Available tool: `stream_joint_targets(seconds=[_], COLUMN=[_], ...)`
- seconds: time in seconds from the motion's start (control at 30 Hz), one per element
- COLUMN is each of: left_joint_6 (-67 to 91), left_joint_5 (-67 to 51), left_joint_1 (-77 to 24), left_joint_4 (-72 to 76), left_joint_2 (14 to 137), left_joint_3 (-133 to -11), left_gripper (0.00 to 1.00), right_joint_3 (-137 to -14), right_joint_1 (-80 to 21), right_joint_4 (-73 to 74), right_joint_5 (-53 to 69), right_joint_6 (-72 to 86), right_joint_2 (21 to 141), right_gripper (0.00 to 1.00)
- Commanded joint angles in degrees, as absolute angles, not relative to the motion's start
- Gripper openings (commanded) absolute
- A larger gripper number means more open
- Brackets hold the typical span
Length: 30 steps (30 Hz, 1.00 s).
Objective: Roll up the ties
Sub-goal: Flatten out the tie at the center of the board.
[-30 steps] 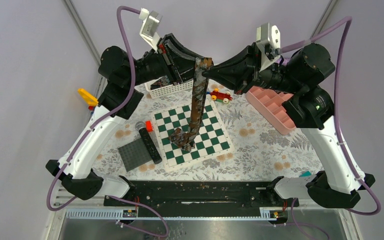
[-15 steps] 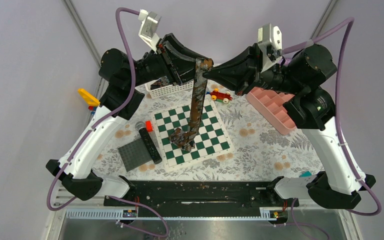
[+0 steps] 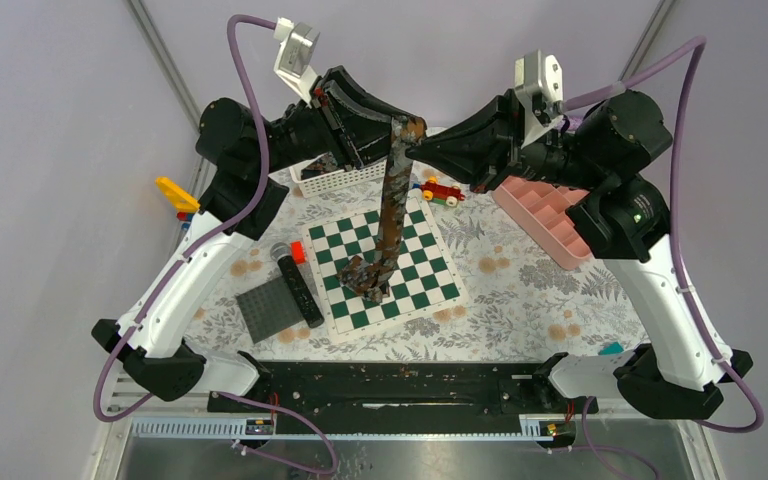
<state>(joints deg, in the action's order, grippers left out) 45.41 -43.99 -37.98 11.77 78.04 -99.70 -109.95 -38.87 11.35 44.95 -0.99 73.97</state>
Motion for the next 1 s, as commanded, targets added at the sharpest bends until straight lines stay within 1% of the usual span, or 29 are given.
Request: stream_joint_targets(seconds=[0.0, 0.13, 0.27, 0.5, 0.67, 0.73, 0.8, 0.83, 0.97], left_joint_6=[46.3, 46.4, 46.5, 46.8, 46.4, 46.0, 44.8, 44.0, 39.8], left_joint_5=[-46.0, -46.2, -46.3, -46.2, -46.0, -45.8, -45.5, -45.2, -43.5], left_joint_1=[-38.4, -38.4, -38.4, -38.4, -38.3, -38.3, -38.2, -38.2, -37.6], left_joint_4=[16.9, 17.1, 17.1, 15.0, 12.5, 11.6, 9.8, 8.4, 1.5], left_joint_2=[75.5, 75.4, 75.3, 76.1, 77.3, 77.6, 77.7, 77.7, 78.0], left_joint_3=[-100.1, -100.1, -100.1, -101.9, -104.7, -105.5, -106.5, -107.2, -111.2], left_gripper=[0.27, 0.29, 0.17, 0.01, 0.00, 0.00, 0.00, 0.00, 0.00], right_joint_3=[-109.2, -108.7, -108.6, -107.1, -107.1, -106.3, -105.2, -104.7, -102.4], right_joint_1=[-38.6, -38.6, -38.6, -38.6, -38.6, -38.6, -38.7, -38.6, -38.6], right_joint_4=[10.3, 10.0, 9.8, 8.2, 7.6, 6.8, 6.1, 5.9, 5.6], right_joint_5=[44.3, 44.2, 44.2, 43.3, 42.9, 42.6, 41.9, 41.5, 39.8], right_joint_6=[-0.7, -0.6, -0.6, -0.6, -0.4, -0.4, -0.4, -0.6, -1.4], right_joint_2=[73.8, 73.7, 73.7, 72.7, 72.5, 72.1, 71.5, 71.1, 69.3], right_gripper=[0.00, 0.00, 0.00, 0.01, 0.08, 0.20, 0.34, 0.39, 0.51])
